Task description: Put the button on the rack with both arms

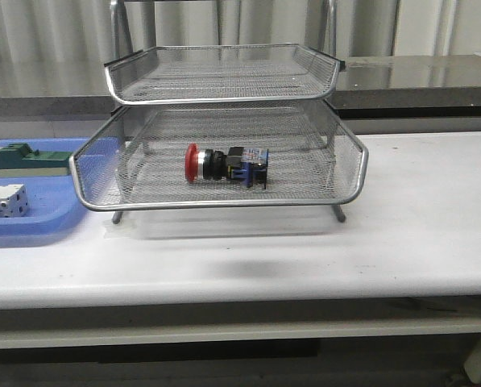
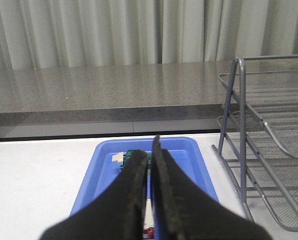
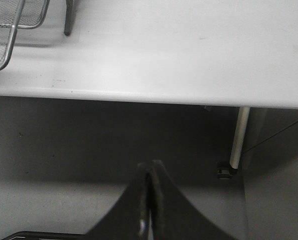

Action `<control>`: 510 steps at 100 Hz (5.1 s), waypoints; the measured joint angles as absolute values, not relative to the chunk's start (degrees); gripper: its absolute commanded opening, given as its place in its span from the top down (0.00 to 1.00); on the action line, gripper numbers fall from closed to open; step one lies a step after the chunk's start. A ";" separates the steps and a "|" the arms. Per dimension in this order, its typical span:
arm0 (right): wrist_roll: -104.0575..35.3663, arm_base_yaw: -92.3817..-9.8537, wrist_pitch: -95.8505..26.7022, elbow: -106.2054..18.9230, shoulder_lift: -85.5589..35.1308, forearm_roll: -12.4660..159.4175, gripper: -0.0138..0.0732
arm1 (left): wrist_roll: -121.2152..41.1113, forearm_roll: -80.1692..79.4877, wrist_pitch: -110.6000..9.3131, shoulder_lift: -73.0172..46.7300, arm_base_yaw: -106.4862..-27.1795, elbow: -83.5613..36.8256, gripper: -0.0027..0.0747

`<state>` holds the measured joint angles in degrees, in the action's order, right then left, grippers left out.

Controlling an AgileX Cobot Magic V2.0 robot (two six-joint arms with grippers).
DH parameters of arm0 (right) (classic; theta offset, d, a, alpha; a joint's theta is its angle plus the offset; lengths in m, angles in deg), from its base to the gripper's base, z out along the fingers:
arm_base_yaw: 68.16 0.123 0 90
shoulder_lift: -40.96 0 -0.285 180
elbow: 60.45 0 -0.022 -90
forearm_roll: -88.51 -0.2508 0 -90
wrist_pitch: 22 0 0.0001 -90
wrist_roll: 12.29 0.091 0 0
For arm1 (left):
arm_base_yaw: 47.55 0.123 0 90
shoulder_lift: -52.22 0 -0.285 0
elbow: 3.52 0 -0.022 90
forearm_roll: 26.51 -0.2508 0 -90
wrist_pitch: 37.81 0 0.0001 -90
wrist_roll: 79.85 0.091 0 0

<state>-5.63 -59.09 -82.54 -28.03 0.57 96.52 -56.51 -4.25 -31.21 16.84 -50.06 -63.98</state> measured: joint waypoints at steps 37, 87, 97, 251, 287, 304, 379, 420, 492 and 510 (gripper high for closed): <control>-5.63 -59.09 -82.54 -28.03 0.57 96.52 0.92 | -56.51 -4.25 -31.21 16.84 -50.06 -63.98 0.96; -5.97 -59.09 -77.89 -28.03 -0.76 84.03 0.92 | -56.51 -4.16 -31.21 16.84 -50.06 -63.98 0.96; -8.04 -59.09 -77.54 -28.03 -3.92 80.08 0.92 | -56.51 -4.16 -31.21 16.84 -50.06 -63.98 0.96; -17.64 -29.55 -51.35 -43.44 -64.80 74.19 0.92 | -56.51 -4.16 -31.30 16.84 -50.06 -63.98 0.96; -17.64 -29.67 -45.70 -44.03 -64.89 79.60 0.92 | -56.51 -4.16 -31.30 16.84 -50.06 -63.98 0.96; -17.64 -31.71 -45.34 -45.66 -64.93 79.82 0.92 | -56.51 -4.16 -31.30 16.84 -50.06 -63.98 0.96; -17.76 -39.77 -46.49 -59.34 -75.59 84.06 0.92 | -56.51 -4.16 -31.30 16.84 -50.06 -63.98 0.96; -17.76 -39.77 -51.24 -60.18 -75.48 84.57 0.92 | -56.51 -4.16 -31.30 16.84 -50.06 -63.98 0.96; -16.19 -51.88 -53.76 -38.19 -43.33 85.13 0.92 | -56.51 -4.16 -31.33 16.84 -50.06 -63.98 0.96; -15.96 -57.95 -50.36 -29.06 -31.15 85.13 0.92 | -56.51 -4.16 -31.33 16.84 -50.06 -63.98 0.96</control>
<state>-15.96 -57.95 -50.36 -29.06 -31.15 85.13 -56.51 -4.16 -31.33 16.84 -50.06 -63.98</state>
